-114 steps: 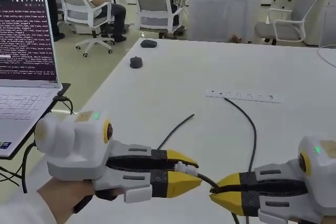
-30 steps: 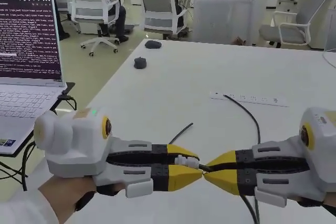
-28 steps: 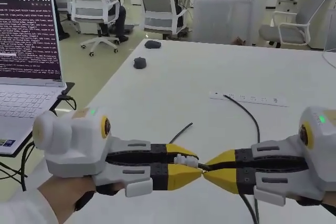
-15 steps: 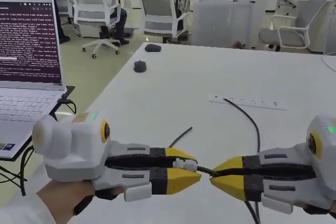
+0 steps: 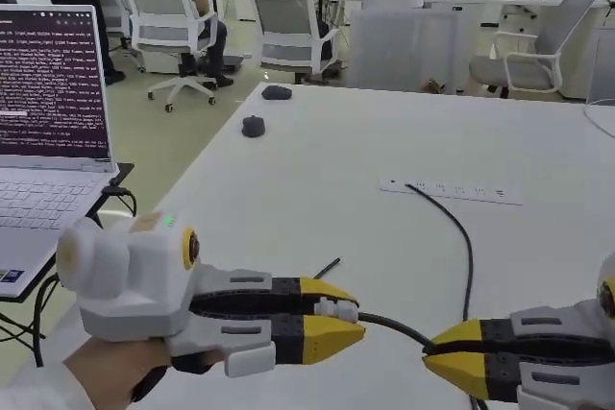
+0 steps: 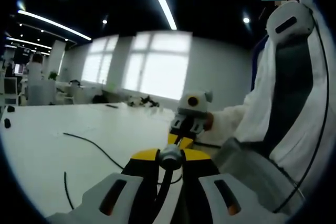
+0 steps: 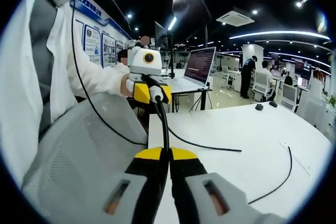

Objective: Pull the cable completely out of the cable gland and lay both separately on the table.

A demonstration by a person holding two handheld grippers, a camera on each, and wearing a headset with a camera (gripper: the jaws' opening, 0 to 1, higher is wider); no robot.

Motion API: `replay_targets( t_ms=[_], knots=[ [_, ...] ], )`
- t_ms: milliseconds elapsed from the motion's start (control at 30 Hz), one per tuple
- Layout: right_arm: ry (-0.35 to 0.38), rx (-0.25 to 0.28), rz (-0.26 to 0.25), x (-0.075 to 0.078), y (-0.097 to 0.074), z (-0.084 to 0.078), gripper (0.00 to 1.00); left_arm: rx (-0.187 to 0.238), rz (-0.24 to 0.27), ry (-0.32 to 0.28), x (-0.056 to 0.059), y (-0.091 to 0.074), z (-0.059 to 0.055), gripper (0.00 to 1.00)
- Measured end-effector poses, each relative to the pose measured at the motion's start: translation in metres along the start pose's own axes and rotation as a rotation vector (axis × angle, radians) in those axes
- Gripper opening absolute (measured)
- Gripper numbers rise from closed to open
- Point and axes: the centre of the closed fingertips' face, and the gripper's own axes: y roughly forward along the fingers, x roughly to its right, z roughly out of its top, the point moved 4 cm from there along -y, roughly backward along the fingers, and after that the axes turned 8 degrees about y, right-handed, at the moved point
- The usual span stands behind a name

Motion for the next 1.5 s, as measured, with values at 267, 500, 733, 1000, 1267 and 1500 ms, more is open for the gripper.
replay_targets(
  t_ms=[267, 500, 733, 1000, 1267, 1500],
  knots=[
    [0.052, -0.011, -0.026, 0.006, -0.007, -0.019, 0.02, 0.007, 0.002, 0.002, 0.000, 0.000, 0.001, 0.17],
    [0.070, -0.015, -0.031, 0.007, -0.007, -0.024, 0.02, 0.018, 0.000, -0.028, 0.000, 0.000, 0.001, 0.17],
    [0.081, -0.025, -0.028, 0.005, -0.006, -0.025, 0.03, 0.012, 0.006, -0.028, -0.001, -0.001, 0.000, 0.17],
    [0.051, -0.009, -0.026, 0.002, -0.003, -0.001, 0.08, 0.028, 0.043, -0.015, -0.007, -0.006, 0.003, 0.17],
    [-0.014, 0.027, -0.003, -0.007, 0.018, 0.038, 0.15, 0.028, 0.027, -0.022, -0.004, -0.007, 0.004, 0.17],
    [-0.046, 0.052, -0.005, -0.014, 0.038, 0.060, 0.16, 0.050, 0.000, -0.016, -0.004, -0.017, 0.016, 0.17]
  ],
)
